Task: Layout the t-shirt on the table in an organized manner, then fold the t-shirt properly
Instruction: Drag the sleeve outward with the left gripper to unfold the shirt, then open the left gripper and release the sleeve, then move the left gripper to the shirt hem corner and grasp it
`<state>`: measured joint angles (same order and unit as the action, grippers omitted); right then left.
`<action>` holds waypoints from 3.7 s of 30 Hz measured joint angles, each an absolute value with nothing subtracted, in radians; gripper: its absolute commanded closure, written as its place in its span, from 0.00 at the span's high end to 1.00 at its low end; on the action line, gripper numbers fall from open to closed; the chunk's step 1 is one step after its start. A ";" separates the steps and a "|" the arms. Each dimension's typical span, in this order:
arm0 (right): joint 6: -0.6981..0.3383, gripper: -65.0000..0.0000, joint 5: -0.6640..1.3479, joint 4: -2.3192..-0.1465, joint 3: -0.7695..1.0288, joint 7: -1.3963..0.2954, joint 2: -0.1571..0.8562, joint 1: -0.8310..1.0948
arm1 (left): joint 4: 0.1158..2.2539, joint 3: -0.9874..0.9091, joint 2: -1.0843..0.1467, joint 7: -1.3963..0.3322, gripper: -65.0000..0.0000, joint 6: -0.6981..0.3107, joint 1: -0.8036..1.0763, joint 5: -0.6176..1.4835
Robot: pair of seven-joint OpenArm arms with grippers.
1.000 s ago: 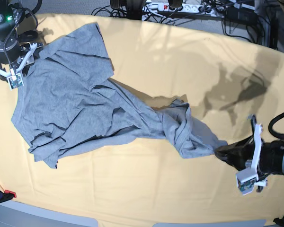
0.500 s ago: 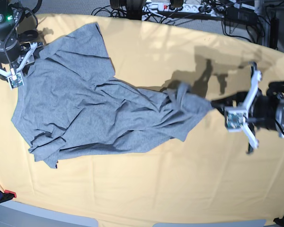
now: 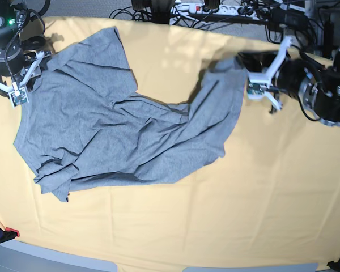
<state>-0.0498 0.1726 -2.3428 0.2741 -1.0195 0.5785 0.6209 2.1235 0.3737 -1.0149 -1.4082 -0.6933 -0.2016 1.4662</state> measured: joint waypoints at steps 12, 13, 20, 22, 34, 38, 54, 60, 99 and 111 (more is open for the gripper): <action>-0.056 0.50 0.173 -2.343 0.274 -1.019 0.579 0.621 | 2.121 0.374 -0.868 -1.408 0.00 -0.693 0.003 1.466; -0.057 0.50 0.173 -2.343 0.274 -1.019 0.579 0.621 | 2.121 0.374 -0.860 -1.411 0.00 -0.694 0.006 1.466; -0.057 0.50 0.165 -2.343 0.274 -1.017 0.579 0.630 | 2.121 0.237 -0.751 -1.411 0.14 -0.693 -0.003 1.460; -0.056 0.50 0.165 -2.343 0.274 -1.015 0.579 0.636 | 2.121 0.184 -0.719 -1.411 0.37 -0.693 -0.003 1.459; -0.056 0.50 0.165 -2.343 0.274 -1.013 0.579 0.640 | 2.121 0.102 -0.698 -1.414 0.67 -0.686 -0.002 1.460; -0.056 0.50 0.165 -2.343 0.274 -1.013 0.579 0.640 | 2.121 -0.060 -0.659 -1.378 0.67 -0.664 -0.002 1.428; -0.057 0.50 0.165 -2.343 0.274 -1.013 0.579 0.640 | 1.762 -0.288 -0.393 -1.098 0.67 -0.398 -0.050 0.873; -0.054 0.50 0.165 -2.343 0.275 -1.013 0.580 0.640 | 1.475 -0.289 -0.332 -1.093 0.67 -0.424 -0.209 0.889; -0.056 0.50 0.165 -2.343 0.275 -1.013 0.579 0.640 | 0.960 -0.119 -0.211 -1.411 0.00 -0.693 -0.756 1.340; -0.056 0.50 0.166 -2.343 0.275 -1.017 0.579 0.640 | 0.959 -0.049 -0.279 -1.095 0.00 -0.693 -0.852 0.871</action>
